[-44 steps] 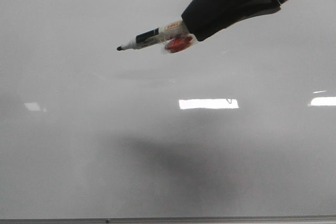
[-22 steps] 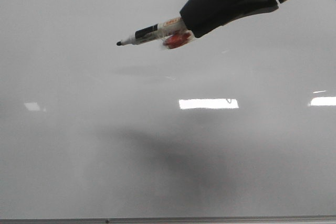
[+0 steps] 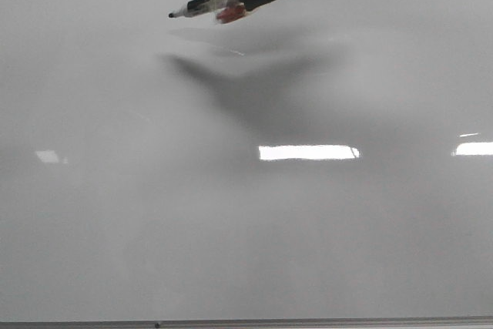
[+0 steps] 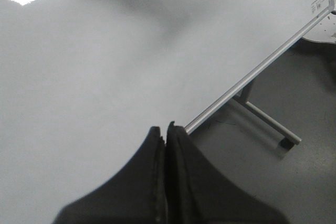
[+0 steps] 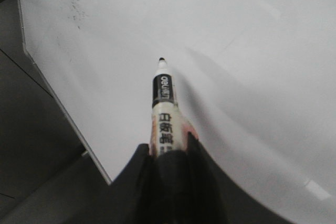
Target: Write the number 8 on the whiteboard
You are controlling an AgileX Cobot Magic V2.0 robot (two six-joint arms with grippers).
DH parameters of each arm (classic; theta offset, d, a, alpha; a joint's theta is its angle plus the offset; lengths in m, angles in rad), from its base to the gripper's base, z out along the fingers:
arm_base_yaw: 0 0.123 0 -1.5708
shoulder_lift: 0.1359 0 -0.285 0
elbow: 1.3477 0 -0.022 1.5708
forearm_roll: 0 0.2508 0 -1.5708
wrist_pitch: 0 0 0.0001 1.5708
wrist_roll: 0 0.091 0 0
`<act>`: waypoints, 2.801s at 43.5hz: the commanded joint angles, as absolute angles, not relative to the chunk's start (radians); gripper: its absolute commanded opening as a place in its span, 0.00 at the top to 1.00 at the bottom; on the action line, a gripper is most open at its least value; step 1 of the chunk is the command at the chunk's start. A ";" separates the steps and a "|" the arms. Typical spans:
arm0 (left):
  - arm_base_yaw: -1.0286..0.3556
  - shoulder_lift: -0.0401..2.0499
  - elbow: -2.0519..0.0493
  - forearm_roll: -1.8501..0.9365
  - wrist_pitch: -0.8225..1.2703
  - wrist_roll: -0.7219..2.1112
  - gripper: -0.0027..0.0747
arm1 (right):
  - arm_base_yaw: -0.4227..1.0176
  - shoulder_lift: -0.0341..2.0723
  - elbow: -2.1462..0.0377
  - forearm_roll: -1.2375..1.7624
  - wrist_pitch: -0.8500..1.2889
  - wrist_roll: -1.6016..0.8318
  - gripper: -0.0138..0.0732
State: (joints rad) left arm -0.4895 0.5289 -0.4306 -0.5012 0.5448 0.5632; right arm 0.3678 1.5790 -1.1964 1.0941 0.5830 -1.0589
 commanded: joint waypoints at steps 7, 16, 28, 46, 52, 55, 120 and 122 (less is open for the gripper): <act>-0.489 0.529 -0.458 -0.530 0.478 0.553 0.99 | 0.381 1.629 -1.271 1.146 0.481 -1.066 0.92; -0.489 0.529 -0.458 -0.530 0.474 0.553 0.99 | 0.431 1.685 -1.271 1.125 0.490 -1.066 0.92; -0.489 0.529 -0.458 -0.530 0.474 0.553 0.99 | 0.397 1.657 -1.184 1.110 0.478 -1.062 0.91; -0.489 0.529 -0.458 -0.530 0.474 0.553 0.99 | 0.378 1.641 -1.009 1.101 0.460 -1.068 0.91; -0.489 0.529 -0.458 -0.530 0.474 0.553 0.99 | 0.448 1.683 -1.028 1.143 0.417 -1.071 0.91; -0.489 0.529 -0.458 -0.530 0.474 0.553 0.99 | 0.483 1.702 -1.059 1.145 0.414 -1.071 0.91; -0.489 0.536 -0.480 -0.525 0.507 0.642 0.99 | 0.436 1.523 -1.346 0.836 0.724 -1.071 0.91; -0.489 0.551 -0.504 -0.525 0.542 0.694 0.96 | 0.446 1.507 -1.346 0.768 0.765 -1.071 0.91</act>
State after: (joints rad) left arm -0.4895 0.5307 -0.4434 -0.5012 0.5607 0.6184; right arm 0.4326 1.5884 -1.3093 0.8594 0.7022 -1.0674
